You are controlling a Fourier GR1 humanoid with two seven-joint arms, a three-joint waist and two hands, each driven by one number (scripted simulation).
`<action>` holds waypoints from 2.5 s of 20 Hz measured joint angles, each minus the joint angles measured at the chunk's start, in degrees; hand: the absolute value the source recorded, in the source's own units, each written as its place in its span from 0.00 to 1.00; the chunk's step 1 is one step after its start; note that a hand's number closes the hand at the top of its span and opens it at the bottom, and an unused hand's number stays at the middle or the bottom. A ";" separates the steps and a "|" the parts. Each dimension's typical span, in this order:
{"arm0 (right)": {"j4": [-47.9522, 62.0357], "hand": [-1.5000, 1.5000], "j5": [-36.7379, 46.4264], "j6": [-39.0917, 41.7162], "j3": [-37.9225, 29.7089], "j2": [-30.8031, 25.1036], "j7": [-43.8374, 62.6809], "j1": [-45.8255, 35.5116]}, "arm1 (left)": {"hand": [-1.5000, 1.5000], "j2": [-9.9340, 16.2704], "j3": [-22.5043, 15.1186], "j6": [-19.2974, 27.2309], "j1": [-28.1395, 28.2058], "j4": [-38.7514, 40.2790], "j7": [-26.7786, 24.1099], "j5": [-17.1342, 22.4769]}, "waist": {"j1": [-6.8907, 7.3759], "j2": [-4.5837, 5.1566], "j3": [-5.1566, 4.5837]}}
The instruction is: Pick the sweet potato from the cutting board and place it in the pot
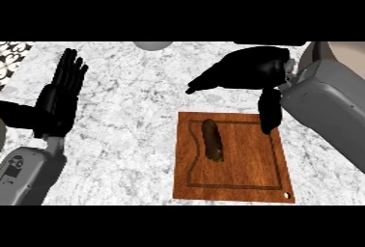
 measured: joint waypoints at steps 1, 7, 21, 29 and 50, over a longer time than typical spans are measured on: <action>0.48 0.00 1.22 0.29 0.82 1.58 0.54 -0.34 | 0.50 0.11 0.49 -0.23 -0.24 0.34 0.41 0.15 | -0.34 -0.06 0.01; 4.34 0.00 6.97 3.11 3.48 9.53 5.26 -1.34 | 0.50 -0.61 1.55 -0.02 0.63 -0.31 0.61 -1.10 | -1.48 -0.33 0.03; 7.36 0.00 20.07 3.23 3.52 15.11 2.99 6.50 | 0.50 -1.48 5.48 -3.47 4.03 -3.06 1.71 -2.92 | -2.01 -0.37 0.08; 6.90 0.00 27.43 0.53 2.72 17.81 0.46 10.95 | 0.50 -2.82 7.05 -4.26 3.02 -3.42 3.82 -4.79 | -2.22 -0.40 0.07; 19.23 1.00 45.70 -9.57 1.59 25.82 -6.95 17.64 | 0.50 -7.09 9.75 -6.54 2.94 -4.15 5.72 -9.50 | -2.29 -0.75 0.02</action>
